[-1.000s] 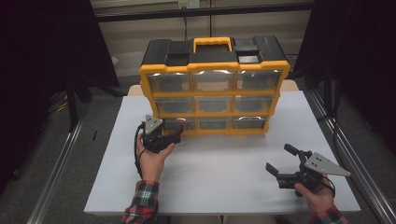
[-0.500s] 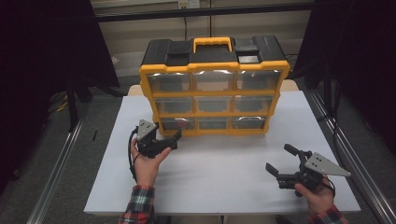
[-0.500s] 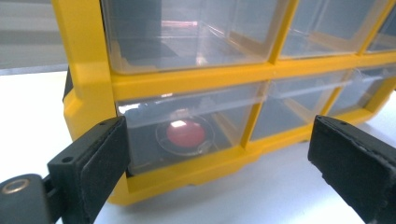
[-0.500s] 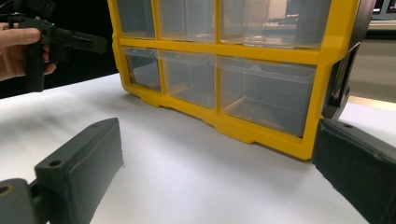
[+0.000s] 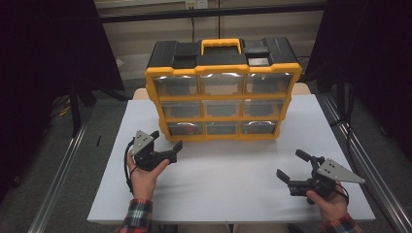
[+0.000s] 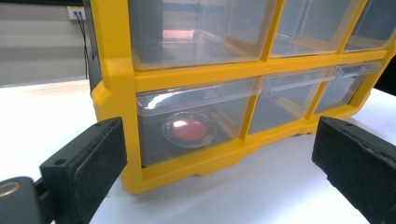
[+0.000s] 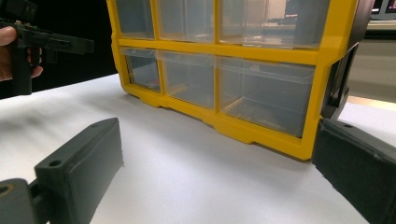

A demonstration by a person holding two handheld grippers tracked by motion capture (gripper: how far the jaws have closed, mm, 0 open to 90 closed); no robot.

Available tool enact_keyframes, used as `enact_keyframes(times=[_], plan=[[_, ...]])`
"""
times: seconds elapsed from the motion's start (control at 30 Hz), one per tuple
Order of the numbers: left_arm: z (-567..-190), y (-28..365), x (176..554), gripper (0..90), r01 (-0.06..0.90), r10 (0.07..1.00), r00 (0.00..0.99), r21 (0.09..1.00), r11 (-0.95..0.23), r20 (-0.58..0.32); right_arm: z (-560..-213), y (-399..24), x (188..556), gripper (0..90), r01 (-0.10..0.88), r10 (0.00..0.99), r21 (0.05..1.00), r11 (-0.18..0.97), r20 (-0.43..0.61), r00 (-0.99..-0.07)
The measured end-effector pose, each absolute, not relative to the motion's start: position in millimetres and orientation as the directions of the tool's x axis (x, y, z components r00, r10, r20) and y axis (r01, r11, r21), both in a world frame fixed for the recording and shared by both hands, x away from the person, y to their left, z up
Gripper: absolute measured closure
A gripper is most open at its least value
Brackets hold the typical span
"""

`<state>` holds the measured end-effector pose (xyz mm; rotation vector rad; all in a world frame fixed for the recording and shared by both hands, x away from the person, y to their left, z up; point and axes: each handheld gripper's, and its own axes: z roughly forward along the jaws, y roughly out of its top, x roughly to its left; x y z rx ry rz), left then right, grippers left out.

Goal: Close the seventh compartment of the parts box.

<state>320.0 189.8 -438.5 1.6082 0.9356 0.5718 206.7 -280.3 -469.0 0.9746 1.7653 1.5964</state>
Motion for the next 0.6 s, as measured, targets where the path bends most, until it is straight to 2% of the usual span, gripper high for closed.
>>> enact_keyframes(times=[0.6], plan=[[-448.0,213.5,303.1,2.6,0.258,0.785,0.602,0.966,-0.018,-0.146,-468.9,-281.1,206.3,1.8,0.142,0.817,0.990,0.023,0.063,-0.573]])
